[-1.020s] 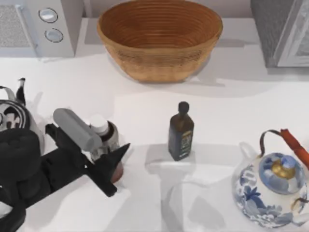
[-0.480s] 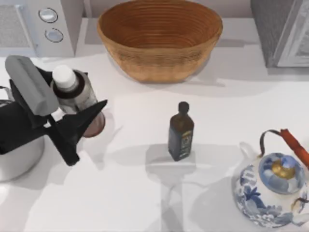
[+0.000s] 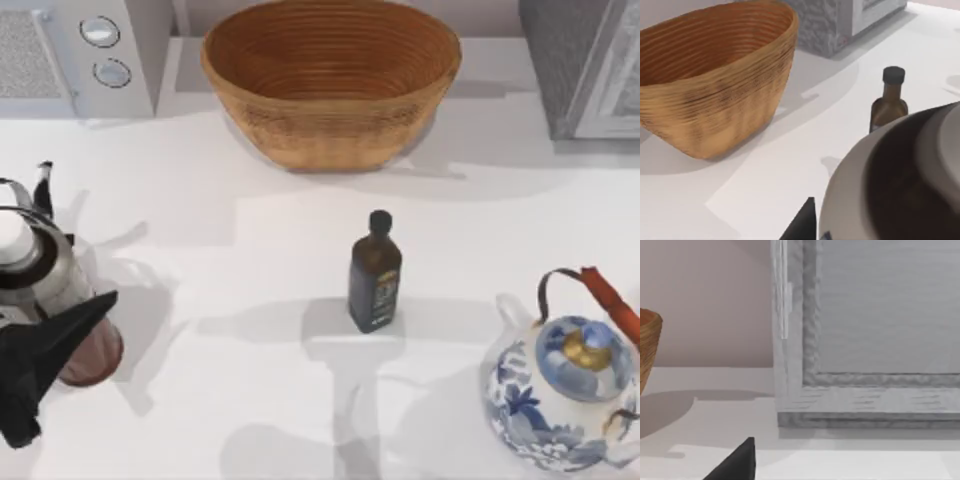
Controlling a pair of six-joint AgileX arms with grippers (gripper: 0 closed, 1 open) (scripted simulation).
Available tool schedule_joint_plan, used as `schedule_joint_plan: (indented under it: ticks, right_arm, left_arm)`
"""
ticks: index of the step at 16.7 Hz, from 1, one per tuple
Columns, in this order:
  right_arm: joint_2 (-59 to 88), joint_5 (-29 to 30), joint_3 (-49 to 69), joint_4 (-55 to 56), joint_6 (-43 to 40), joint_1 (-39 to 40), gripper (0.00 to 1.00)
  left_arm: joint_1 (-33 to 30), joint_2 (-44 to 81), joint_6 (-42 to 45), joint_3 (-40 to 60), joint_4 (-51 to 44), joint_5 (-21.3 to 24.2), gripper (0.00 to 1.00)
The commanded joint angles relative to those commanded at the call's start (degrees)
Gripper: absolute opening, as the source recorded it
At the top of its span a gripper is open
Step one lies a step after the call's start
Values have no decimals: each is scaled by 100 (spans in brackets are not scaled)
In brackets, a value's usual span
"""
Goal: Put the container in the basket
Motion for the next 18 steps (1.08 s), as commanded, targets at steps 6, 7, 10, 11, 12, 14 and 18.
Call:
schedule_joint_plan:
  ticks: [6,7,10,11,12,14,18]
  right_arm:
    - [0,0,0,0,0,0,100]
    - [0,0,0,0,0,0,100]
    - [0,0,0,0,0,0,100]
    - [0,0,0,0,0,0,100]
    - [0,0,0,0,0,0,100]
    - [0,0,0,0,0,0,100]
    - [0,0,0,0,0,0,100]
  left_arm:
    - [734,-1081,364,-297,-1543,127,0]
    - [752,-1114,380,-309,-1584,124,0]
    - [752,-1114,380,-309,-1584,124,0]
    - [731,-1089,382,-293,-1574,118,0]
    - [731,-1089,382,-293,-1574,118,0]
    - [656,-917,325,-128,-1561,-58,0]
    - [250,150,-4,900,-1467,-1119,0]
